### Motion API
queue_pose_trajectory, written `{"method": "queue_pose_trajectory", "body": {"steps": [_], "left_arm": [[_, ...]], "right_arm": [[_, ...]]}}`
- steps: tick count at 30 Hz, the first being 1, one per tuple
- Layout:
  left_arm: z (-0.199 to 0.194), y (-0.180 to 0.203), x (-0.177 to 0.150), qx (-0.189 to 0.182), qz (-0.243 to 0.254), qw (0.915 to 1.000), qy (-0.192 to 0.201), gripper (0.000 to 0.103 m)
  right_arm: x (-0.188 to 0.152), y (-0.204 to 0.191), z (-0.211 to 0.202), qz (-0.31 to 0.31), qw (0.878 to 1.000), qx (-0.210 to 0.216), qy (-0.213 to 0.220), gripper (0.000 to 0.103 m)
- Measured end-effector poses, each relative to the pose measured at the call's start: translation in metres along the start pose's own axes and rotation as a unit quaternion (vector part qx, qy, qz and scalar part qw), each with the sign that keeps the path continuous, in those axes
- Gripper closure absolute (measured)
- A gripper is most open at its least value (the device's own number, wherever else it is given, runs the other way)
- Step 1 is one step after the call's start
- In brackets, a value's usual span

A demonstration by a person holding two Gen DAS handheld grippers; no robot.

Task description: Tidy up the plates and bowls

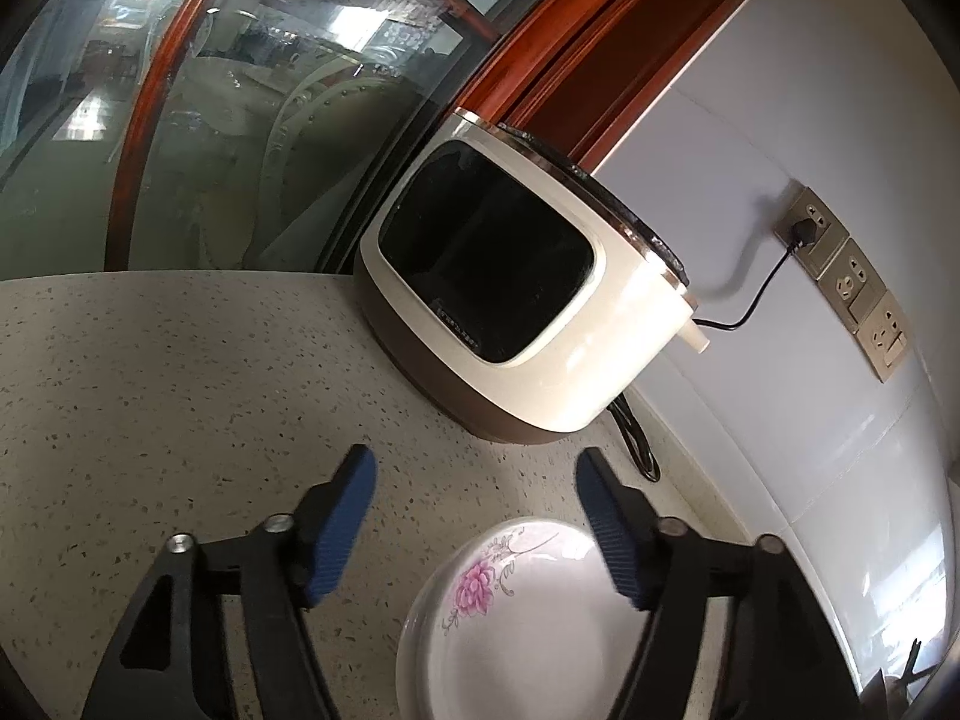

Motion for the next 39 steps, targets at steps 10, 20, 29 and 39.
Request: {"method": "queue_pose_trajectory", "body": {"steps": [10, 20, 29, 39], "left_arm": [[-0.005, 0.013, -0.002, -0.028, 0.016, 0.9993, 0.019, 0.016], [-0.01, 0.026, -0.006, -0.052, 0.047, 0.9972, 0.024, 0.016], [-0.037, 0.069, -0.029, -0.132, 0.119, 0.9836, 0.033, 0.016], [-0.021, 0.184, -0.118, -0.242, 0.239, 0.919, -0.199, 0.014]], "right_arm": [[-0.005, 0.036, -0.021, 0.088, 0.996, 0.016, 0.026, 0.025], [-0.016, 0.065, -0.05, 0.127, 0.991, 0.005, 0.051, 0.024], [-0.027, 0.124, -0.096, 0.201, 0.973, -0.043, 0.106, 0.024], [-0.037, 0.2, -0.145, 0.318, 0.912, -0.119, 0.229, 0.021]]}}
Point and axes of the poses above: each gripper's, at about its wrist camera, not at the fingertips, and z roughly the way its jaws point, y to its right, x to its top, the point moved 3 cm from there along z, roughly the way its jaws point
